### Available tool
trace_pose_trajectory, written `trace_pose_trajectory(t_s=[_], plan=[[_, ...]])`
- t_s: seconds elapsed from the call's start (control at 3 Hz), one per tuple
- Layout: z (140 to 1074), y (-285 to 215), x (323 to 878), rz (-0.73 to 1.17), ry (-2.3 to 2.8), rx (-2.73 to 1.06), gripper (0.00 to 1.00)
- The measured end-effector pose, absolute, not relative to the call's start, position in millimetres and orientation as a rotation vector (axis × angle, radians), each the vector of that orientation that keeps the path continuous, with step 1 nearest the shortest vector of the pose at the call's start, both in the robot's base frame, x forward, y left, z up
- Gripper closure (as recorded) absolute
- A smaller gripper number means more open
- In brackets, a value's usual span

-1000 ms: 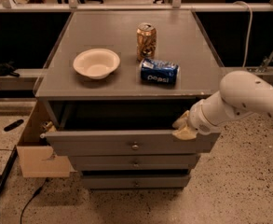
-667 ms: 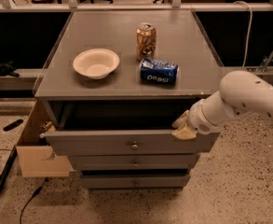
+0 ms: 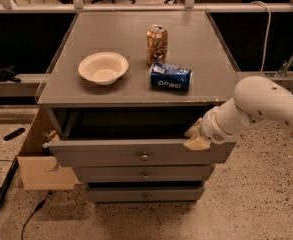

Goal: Open top drawer

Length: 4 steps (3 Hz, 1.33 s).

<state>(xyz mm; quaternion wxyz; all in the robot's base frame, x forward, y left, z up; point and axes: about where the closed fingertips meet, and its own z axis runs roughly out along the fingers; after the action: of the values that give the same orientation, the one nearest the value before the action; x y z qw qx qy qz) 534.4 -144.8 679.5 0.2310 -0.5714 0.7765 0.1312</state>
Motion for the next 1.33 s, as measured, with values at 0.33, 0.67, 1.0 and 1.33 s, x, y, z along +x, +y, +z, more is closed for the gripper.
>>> trace_pose_trajectory(t_s=[0.33, 0.67, 1.0, 1.33], plan=[[679, -145, 534, 0.361, 2.135, -1.572, 0.05], [661, -142, 533, 0.385, 2.137, -1.562, 0.04], [647, -141, 531, 0.406, 2.137, -1.553, 0.09], [646, -141, 531, 0.406, 2.137, -1.553, 0.28]])
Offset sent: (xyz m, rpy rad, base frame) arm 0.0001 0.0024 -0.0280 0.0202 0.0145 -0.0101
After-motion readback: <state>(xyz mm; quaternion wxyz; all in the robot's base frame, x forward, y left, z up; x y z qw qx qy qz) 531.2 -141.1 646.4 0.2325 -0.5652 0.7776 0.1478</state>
